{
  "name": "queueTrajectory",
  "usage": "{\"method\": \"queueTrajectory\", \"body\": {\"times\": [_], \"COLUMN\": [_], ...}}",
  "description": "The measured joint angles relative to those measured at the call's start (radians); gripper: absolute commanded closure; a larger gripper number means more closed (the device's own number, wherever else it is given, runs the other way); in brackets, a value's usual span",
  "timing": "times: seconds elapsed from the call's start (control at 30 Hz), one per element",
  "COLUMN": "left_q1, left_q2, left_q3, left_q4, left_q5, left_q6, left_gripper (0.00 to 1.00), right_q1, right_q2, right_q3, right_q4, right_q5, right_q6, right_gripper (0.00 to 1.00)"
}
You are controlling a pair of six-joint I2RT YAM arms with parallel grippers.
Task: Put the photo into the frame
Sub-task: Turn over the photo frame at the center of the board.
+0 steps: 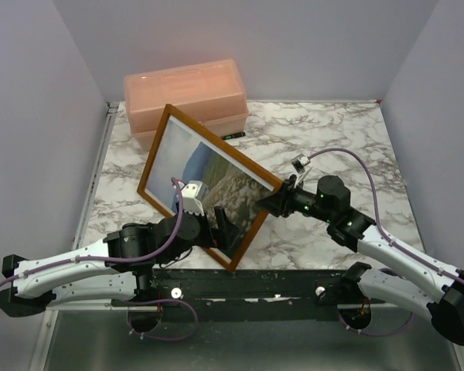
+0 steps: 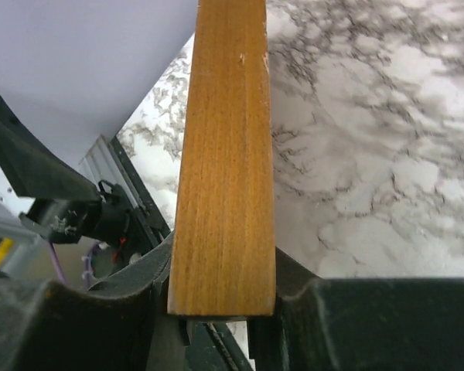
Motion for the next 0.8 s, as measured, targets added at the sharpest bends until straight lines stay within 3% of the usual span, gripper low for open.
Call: {"method": "queueTrajectory", "body": {"times": [0.17,0.47,0.6,0.8], "left_q1": [0.106,0.177,0.2,0.203], "left_q2": [0.001,-0.069,-0.137,-0.179], "left_q3": [-0.117,-0.258,-0.336,-0.387], "left_q4": [0.07,0.084,0.04,-0.018], "left_q5": [0.116,0.161,0.15,0.127], "left_q6": [-0.085,-0.259,-0.347,-0.429], "left_gripper": [0.02,0.02,0.01,0.01], "right_q1": [-0.042,-0.068,-0.068,-0.068], "right_q2": [-0.026,-0.014,0.0,0.048], "right_q3": [-0.082,-0.229,-0.268,-0.309], "right_q4": [0.014,0.08,0.103,0.131], "right_q5": [0.051,0.118,0.13,0.135], "right_q6": [0.142,0.397,0.468,0.557], "right_gripper": [0.99,0.94,0.81,0.71]}}
